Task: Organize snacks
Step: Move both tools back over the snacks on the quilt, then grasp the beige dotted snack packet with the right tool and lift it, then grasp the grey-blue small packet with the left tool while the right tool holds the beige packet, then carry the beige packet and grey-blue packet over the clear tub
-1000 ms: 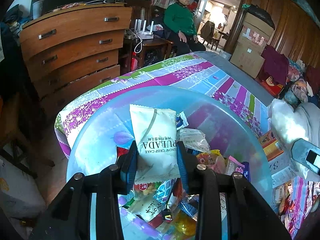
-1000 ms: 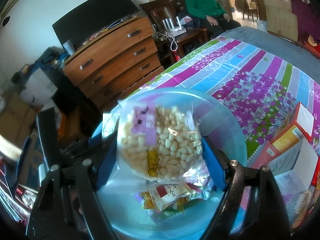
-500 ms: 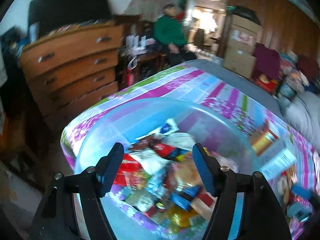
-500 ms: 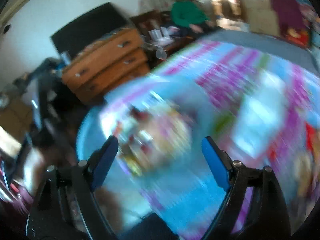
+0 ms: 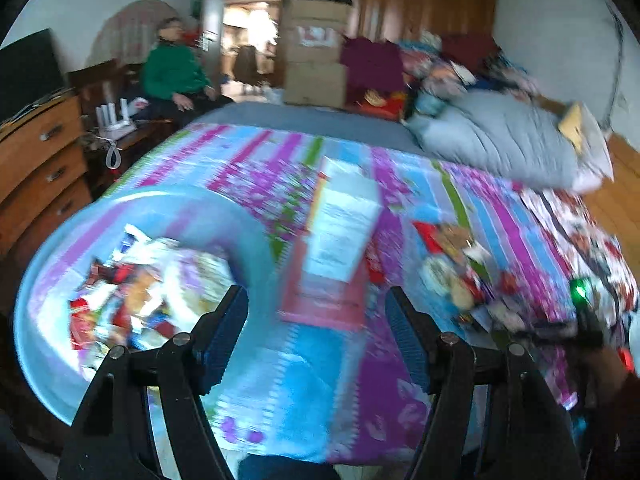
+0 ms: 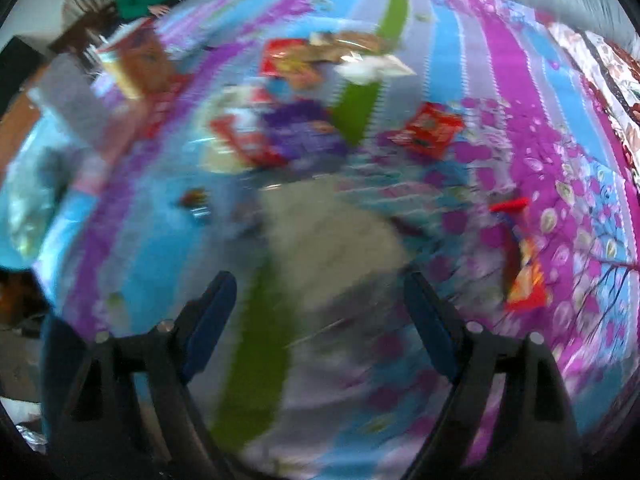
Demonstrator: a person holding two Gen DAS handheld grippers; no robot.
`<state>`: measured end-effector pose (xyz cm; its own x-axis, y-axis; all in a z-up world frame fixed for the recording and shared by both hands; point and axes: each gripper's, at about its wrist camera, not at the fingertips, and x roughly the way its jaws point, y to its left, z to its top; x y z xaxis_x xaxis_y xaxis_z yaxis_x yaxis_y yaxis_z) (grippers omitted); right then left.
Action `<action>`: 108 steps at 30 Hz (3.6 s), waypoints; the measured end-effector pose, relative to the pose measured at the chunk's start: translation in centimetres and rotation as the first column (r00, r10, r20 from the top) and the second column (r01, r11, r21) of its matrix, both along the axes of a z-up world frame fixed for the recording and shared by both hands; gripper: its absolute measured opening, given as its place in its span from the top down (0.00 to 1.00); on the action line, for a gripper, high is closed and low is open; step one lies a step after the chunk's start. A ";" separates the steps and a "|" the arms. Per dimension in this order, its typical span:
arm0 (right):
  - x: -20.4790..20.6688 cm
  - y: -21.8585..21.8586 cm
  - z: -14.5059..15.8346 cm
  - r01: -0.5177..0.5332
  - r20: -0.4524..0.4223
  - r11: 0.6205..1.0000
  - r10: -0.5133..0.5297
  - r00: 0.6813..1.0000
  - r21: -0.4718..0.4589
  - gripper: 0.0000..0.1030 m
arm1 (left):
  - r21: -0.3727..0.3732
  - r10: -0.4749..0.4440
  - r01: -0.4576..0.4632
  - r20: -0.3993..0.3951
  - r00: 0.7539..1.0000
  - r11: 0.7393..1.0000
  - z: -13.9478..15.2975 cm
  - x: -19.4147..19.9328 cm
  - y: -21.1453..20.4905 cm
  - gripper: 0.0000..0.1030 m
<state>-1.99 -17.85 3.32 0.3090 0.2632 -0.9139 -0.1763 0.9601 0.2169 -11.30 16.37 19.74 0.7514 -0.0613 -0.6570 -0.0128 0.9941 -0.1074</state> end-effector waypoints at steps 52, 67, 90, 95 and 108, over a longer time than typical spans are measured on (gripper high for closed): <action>-6.6 -4.0 1.2 0.093 0.147 0.989 -0.109 0.983 0.113 0.50 | -0.084 -0.523 0.521 -0.266 0.810 0.849 -16.2 14.1 -26.9 0.68; -6.2 -1.2 8.9 0.077 0.292 0.983 -0.125 0.948 0.169 0.50 | -0.052 -0.359 0.357 -0.036 0.933 0.933 -6.7 9.1 -17.8 0.71; -1.1 20.9 27.2 -0.358 0.614 0.920 0.191 0.766 0.161 0.50 | -0.044 0.139 -0.131 0.337 0.931 0.990 8.7 0.4 6.4 0.71; -0.5 27.6 28.5 -0.459 0.614 0.872 0.271 0.742 0.170 0.50 | -0.073 0.257 -0.247 0.346 0.902 0.966 8.7 -1.4 12.5 0.71; 0.6 40.5 27.6 -0.598 0.534 0.782 0.434 0.726 0.176 0.50 | -0.143 0.434 -0.410 0.282 0.856 0.901 5.0 -3.7 22.0 0.72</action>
